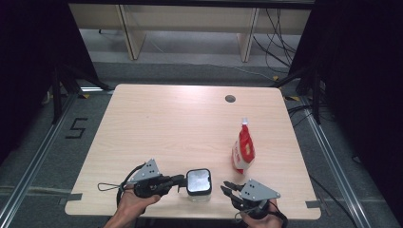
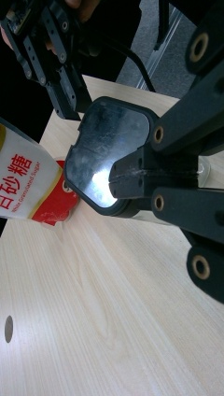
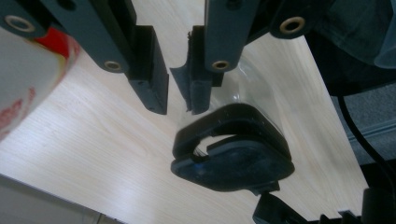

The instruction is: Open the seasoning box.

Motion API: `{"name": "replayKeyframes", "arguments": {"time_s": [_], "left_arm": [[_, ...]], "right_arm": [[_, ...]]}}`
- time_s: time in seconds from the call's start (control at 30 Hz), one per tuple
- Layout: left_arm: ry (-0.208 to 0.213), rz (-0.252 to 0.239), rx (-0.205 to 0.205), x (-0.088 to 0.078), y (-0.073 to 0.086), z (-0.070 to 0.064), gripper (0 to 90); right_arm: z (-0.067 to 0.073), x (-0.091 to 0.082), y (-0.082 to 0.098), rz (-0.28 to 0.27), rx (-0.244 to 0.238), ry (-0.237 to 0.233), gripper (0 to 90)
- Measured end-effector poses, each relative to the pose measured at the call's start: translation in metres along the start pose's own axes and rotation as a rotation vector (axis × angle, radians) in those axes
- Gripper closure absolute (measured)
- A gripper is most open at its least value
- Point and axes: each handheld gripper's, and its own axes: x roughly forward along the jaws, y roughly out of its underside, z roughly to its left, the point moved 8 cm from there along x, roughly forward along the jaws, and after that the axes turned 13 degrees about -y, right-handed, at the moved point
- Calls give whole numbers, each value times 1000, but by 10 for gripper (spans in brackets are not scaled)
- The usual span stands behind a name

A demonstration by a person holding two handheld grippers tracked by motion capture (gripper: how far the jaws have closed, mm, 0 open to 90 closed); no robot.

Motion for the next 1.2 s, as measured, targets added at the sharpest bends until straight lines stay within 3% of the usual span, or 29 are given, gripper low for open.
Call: {"name": "replayKeyframes", "arguments": {"time_s": [0.13, 0.17, 0.23, 0.3, 0.4, 0.7, 0.8, 0.87, 0.9, 0.93, 0.97, 1.03, 1.07, 1.17, 1.2], "left_arm": [[-4, 0, 3, 0, 0, 0, 891], [-3, -3, -9, 0, 0, 0, 891], [-9, -3, -15, 0, 1, 0, 891], [-9, -4, 0, 0, 1, 0, 891], [-1, -5, -17, 0, 2, 1, 891], [1, -13, -15, 0, 2, 0, 885], [6, -4, -23, -1, 2, 0, 848], [-3, 1, 17, -2, 2, 5, 824], [8, -4, 6, -3, 2, 6, 769], [18, -5, -5, -5, 2, 7, 769], [9, -11, -1, -8, 2, 9, 733], [-28, -6, 48, -15, 7, 13, 653], [-29, 3, 49, -16, 10, 13, 638], [-21, 25, 112, -16, 19, 14, 577], [-29, 43, 101, -16, 23, 13, 577]], "right_arm": [[1, 6, -2, 0, -1, -12, 820], [2, 10, -5, -13, -17, -40, 831], [1, 10, -6, -13, -11, -24, 834], [2, 11, -9, -14, -17, -33, 840], [5, 14, -12, -13, -33, -46, 841], [15, 23, -26, -24, -71, -80, 846], [17, 24, -28, -26, -53, -84, 846], [17, 26, -30, -28, -69, -99, 848], [17, 26, -31, -23, -74, -95, 848], [17, 26, -31, -23, -74, -95, 848], [18, 27, -31, -29, -65, -99, 848], [17, 28, -33, -40, -72, -113, 847], [16, 27, -33, -31, -71, -98, 847], [16, 27, -37, -44, -70, -97, 845], [16, 27, -37, -44, -70, -97, 845]]}}
